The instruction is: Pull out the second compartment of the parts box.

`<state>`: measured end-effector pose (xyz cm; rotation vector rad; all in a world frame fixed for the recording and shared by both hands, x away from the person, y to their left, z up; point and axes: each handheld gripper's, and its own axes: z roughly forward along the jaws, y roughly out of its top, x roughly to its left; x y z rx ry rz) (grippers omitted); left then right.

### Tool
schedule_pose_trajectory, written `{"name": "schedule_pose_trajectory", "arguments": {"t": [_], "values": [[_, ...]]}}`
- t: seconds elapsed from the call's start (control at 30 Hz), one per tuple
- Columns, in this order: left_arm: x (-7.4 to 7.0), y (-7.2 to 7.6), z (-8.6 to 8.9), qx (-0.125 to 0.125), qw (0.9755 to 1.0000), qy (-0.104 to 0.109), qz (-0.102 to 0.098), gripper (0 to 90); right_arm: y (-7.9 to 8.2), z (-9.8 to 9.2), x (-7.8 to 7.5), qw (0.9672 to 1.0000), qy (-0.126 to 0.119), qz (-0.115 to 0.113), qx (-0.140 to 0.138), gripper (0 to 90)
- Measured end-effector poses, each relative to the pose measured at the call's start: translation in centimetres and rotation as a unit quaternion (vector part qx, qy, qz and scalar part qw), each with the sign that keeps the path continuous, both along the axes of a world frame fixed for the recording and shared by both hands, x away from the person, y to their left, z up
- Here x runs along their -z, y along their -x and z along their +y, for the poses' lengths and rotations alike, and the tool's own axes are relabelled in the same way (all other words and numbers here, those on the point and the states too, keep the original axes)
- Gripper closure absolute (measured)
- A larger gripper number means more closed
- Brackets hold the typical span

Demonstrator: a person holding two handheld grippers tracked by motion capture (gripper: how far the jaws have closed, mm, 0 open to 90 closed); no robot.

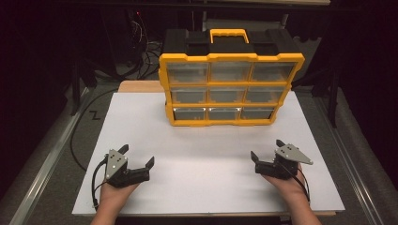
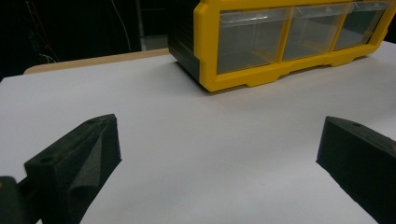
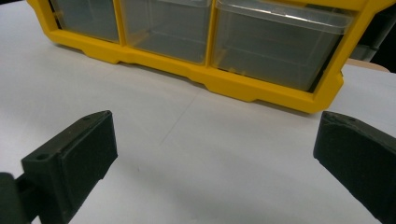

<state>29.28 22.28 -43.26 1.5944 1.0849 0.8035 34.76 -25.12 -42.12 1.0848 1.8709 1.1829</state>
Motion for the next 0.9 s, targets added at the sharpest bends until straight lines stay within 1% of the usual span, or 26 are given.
{"name": "schedule_pose_trajectory", "arguments": {"t": [0.07, 0.17, 0.27, 0.3, 0.37, 0.4, 0.43, 0.47, 0.5, 0.53, 0.6, 0.63, 0.67, 0.73, 0.8, 0.9], "values": [[0.0, 0.0, 0.0, 0.002, 1.0000, 0.001, 0.000, 0.3, -0.2, 0.2, -0.1, 1.0000, -0.007, -0.004, -0.001, 0.9], [0.0, 0.0, -0.1, 0.003, 1.0000, -0.001, 0.000, 0.3, -0.5, 0.4, -0.3, 1.0000, -0.004, -0.004, -0.001, 0.9], [0.0, 0.1, -0.2, 0.007, 1.0000, 0.000, -0.005, 0.3, -1.0, 0.7, -0.5, 0.9999, -0.005, -0.010, -0.002, 0.9], [0.0, 0.0, -0.2, 0.007, 1.0000, 0.000, -0.002, 0.3, -1.5, 0.9, -0.6, 0.9999, -0.009, -0.009, 0.001, 0.9], [0.0, 0.0, -0.2, 0.006, 1.0000, 0.000, -0.001, 0.3, -1.8, 1.0, -0.7, 0.9999, -0.011, -0.008, 0.002, 0.9], [0.0, 0.0, -0.2, 0.003, 1.0000, -0.002, 0.000, 0.3, -2.5, 1.2, -0.7, 0.9999, -0.011, -0.010, 0.004, 0.9], [0.0, 0.0, -0.2, 0.003, 1.0000, -0.002, 0.000, 0.3, -2.5, 1.2, -0.7, 0.9999, -0.011, -0.010, 0.004, 0.9], [0.0, 0.0, -0.2, 0.001, 1.0000, 0.001, 0.000, 0.3, -3.2, 1.5, -0.8, 0.9998, -0.011, -0.014, 0.010, 0.9], [0.0, 0.0, -0.2, 0.001, 1.0000, 0.001, 0.000, 0.3, -3.2, 1.5, -0.8, 0.9998, -0.011, -0.014, 0.010, 0.9], [0.0, 0.0, -0.1, 0.001, 1.0000, 0.001, 0.000, 0.3, -4.0, 1.6, -0.7, 0.9997, -0.011, -0.013, 0.017, 0.9], [0.0, 0.0, -0.1, 0.002, 1.0000, 0.002, 0.000, 0.3, -4.7, 1.7, -0.7, 0.9996, -0.013, -0.012, 0.023, 1.0], [0.0, 0.0, -0.1, 0.002, 1.0000, 0.002, 0.000, 0.3, -4.7, 1.7, -0.7, 0.9996, -0.013, -0.012, 0.023, 1.0], [0.0, 0.0, -0.1, 0.003, 1.0000, 0.002, 0.000, 0.3, -5.5, 1.8, -0.6, 0.9994, -0.011, -0.015, 0.031, 1.1], [0.0, 0.0, -0.2, 0.004, 1.0000, 0.001, 0.001, 0.3, -6.1, 1.7, -0.5, 0.9993, -0.011, -0.011, 0.035, 1.1], [0.1, 0.0, -0.2, 0.005, 1.0000, 0.001, 0.001, 0.3, -6.5, 1.6, -0.3, 0.9991, -0.007, -0.005, 0.042, 1.1], [0.1, 0.1, -0.2, 0.005, 1.0000, 0.001, 0.000, 0.3, -6.4, 1.4, -0.3, 0.9990, 0.000, -0.003, 0.044, 1.1]]}}
